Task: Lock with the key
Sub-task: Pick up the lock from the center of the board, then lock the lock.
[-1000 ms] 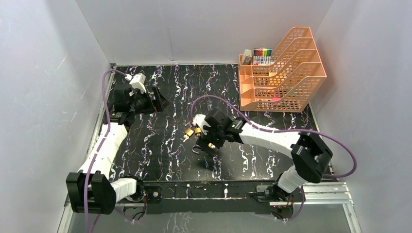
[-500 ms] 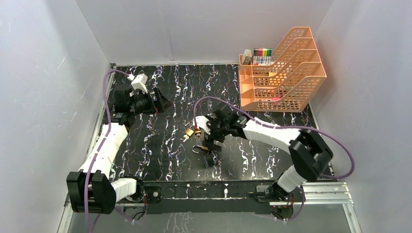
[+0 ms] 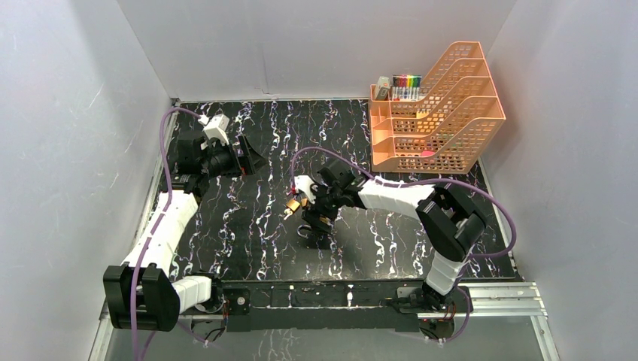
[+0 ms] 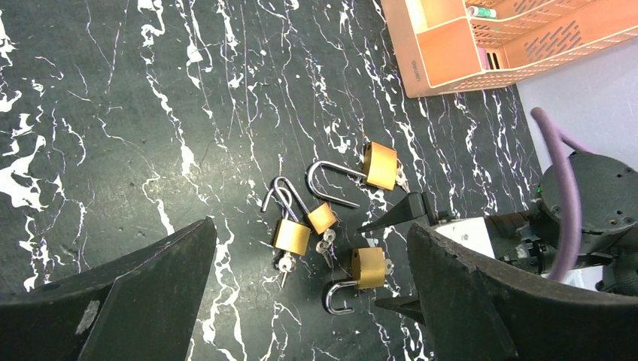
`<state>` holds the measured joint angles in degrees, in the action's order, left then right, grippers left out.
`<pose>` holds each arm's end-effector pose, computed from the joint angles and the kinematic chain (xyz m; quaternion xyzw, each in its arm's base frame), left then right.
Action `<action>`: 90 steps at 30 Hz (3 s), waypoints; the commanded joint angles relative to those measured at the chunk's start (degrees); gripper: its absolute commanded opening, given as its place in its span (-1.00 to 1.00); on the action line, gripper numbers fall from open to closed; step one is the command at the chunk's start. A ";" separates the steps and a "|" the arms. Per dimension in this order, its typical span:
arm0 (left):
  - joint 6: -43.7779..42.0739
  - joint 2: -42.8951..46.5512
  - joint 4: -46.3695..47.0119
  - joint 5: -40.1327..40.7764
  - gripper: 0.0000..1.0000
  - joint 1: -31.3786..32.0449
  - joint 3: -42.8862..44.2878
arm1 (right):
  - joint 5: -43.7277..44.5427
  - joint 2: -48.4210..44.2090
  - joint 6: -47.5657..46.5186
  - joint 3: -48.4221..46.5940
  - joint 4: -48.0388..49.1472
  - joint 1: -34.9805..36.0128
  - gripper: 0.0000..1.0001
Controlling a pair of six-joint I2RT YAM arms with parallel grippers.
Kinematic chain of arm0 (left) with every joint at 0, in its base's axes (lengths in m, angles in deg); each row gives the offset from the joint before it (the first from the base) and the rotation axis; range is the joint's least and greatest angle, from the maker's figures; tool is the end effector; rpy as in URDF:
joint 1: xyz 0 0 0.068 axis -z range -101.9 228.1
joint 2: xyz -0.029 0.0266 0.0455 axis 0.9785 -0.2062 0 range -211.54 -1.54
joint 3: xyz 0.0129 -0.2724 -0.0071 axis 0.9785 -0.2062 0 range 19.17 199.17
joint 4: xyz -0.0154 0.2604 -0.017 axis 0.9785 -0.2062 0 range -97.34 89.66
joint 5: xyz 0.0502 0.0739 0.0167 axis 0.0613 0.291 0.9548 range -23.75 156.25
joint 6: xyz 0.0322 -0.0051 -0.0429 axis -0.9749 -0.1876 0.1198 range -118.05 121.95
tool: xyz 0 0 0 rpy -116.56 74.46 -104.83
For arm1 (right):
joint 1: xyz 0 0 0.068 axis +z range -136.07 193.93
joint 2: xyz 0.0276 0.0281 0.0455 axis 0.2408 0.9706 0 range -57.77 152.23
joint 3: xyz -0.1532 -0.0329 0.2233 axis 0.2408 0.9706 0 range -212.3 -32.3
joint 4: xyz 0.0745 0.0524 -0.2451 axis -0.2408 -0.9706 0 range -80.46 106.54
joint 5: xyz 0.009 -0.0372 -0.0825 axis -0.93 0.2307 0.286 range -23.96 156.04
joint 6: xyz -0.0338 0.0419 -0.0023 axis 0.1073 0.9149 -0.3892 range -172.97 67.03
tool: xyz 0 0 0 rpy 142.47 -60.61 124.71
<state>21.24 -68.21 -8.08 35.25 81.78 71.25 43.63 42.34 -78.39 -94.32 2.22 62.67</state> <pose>0.2626 -0.0353 0.3126 0.0387 0.8133 -0.3244 0.4815 0.2283 0.2807 0.1848 -0.6098 0.7032 0.2440 0.2723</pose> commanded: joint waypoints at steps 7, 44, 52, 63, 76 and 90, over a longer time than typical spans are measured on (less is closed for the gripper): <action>0.94 -0.08 0.78 -3.25 0.97 -0.33 -0.85 | 8.81 -2.43 9.15 5.80 8.72 2.13 0.80; -2.49 -0.97 11.21 -42.00 0.83 9.91 -0.15 | -19.03 -18.60 11.39 -12.27 -3.11 -7.89 -1.00; -5.33 -4.64 5.03 -32.01 0.25 15.07 3.20 | -19.49 -19.11 11.24 -13.97 -4.45 -7.87 -1.00; -7.80 -2.50 4.89 -32.83 -1.00 17.07 2.22 | -16.12 -23.31 12.53 -13.67 -3.62 -8.09 -0.79; 1.58 1.70 33.38 -26.88 -1.00 16.97 3.86 | -4.61 -48.03 28.89 16.90 47.83 -18.20 0.97; 14.40 -2.11 58.54 -29.76 -1.00 17.02 7.02 | -23.16 -40.35 31.86 14.34 60.25 -18.19 0.75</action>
<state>32.73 -72.26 39.97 5.17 98.70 74.55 24.18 1.84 -48.03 -76.48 54.72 44.43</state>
